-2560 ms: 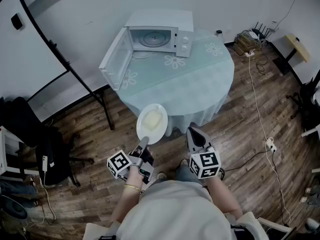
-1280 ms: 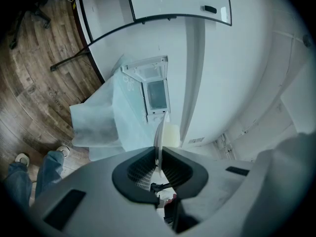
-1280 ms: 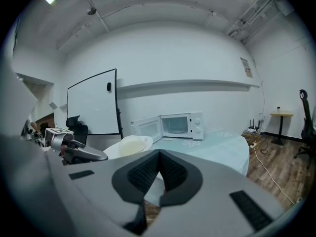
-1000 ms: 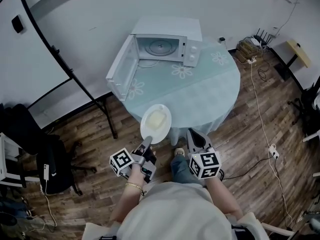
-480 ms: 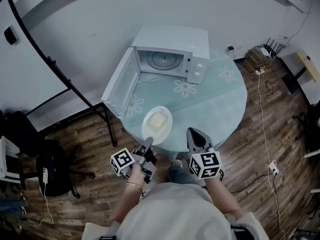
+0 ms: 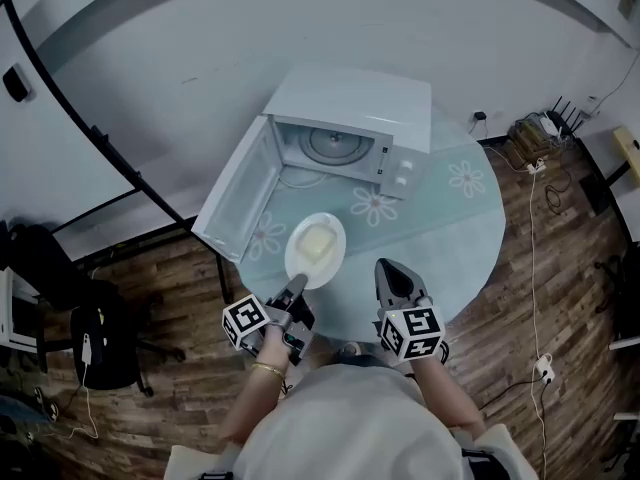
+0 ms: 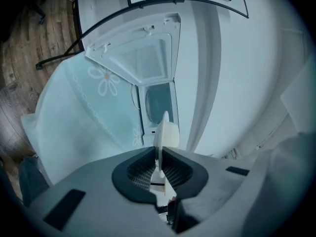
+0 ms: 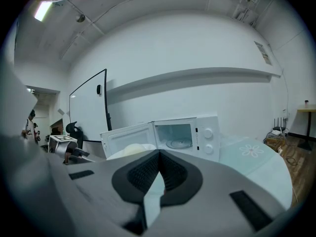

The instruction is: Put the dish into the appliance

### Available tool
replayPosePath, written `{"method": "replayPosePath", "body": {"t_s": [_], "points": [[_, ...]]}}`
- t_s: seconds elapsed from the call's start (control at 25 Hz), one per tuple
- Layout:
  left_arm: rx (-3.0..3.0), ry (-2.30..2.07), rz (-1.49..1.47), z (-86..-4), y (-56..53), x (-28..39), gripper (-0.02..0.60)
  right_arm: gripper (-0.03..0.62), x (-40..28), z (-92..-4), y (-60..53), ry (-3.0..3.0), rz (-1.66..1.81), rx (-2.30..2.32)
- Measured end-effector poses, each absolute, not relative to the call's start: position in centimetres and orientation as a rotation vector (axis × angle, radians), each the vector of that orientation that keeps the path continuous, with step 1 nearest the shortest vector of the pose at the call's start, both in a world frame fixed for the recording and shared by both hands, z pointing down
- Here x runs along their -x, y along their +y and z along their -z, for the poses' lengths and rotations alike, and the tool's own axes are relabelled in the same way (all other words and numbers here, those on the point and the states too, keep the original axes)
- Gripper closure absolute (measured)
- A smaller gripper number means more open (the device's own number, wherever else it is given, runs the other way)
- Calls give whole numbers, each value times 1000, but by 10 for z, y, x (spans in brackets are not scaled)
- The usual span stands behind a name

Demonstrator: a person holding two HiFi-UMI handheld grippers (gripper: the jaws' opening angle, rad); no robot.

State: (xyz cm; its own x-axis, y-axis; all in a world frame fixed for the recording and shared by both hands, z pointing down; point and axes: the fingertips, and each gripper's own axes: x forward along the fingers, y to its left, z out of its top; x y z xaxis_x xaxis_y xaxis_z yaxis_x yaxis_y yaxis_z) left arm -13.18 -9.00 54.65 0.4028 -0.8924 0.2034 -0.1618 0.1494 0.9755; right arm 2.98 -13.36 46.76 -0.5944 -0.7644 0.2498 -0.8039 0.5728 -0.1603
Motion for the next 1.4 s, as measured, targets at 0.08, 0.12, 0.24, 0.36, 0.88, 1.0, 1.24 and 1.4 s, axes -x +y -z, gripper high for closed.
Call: {"method": "replayPosePath", "body": {"t_s": [0.08, 0.12, 0.24, 0.36, 0.88, 1.0, 1.24, 1.4], "points": [[-1331, -1063, 709, -549, -106, 132, 545, 589, -30, -469, -149, -2657, -383, -1307], [-1325, -1067, 716, -550, -114, 132, 545, 589, -31, -469, -156, -2662, -382, -1297], [-1304, -1084, 732, -555, -136, 131, 545, 589, -33, -469, -173, -2679, -382, -1260], [-1294, -1094, 736, -558, -155, 129, 545, 589, -35, -470, -183, -2693, -381, -1226], [-1258, -1074, 745, -570, -246, 142, 545, 589, -23, -480, -219, -2691, -399, -1195], [-1259, -1063, 743, -576, -270, 149, 545, 589, -25, -480, -232, -2674, -402, -1228], [-1237, -1056, 721, -593, -317, 158, 543, 589, -21, -489, -254, -2636, -426, -1254], [-1209, -1045, 737, -604, -345, 162, 543, 589, -16, -495, -264, -2618, -440, -1245]]}}
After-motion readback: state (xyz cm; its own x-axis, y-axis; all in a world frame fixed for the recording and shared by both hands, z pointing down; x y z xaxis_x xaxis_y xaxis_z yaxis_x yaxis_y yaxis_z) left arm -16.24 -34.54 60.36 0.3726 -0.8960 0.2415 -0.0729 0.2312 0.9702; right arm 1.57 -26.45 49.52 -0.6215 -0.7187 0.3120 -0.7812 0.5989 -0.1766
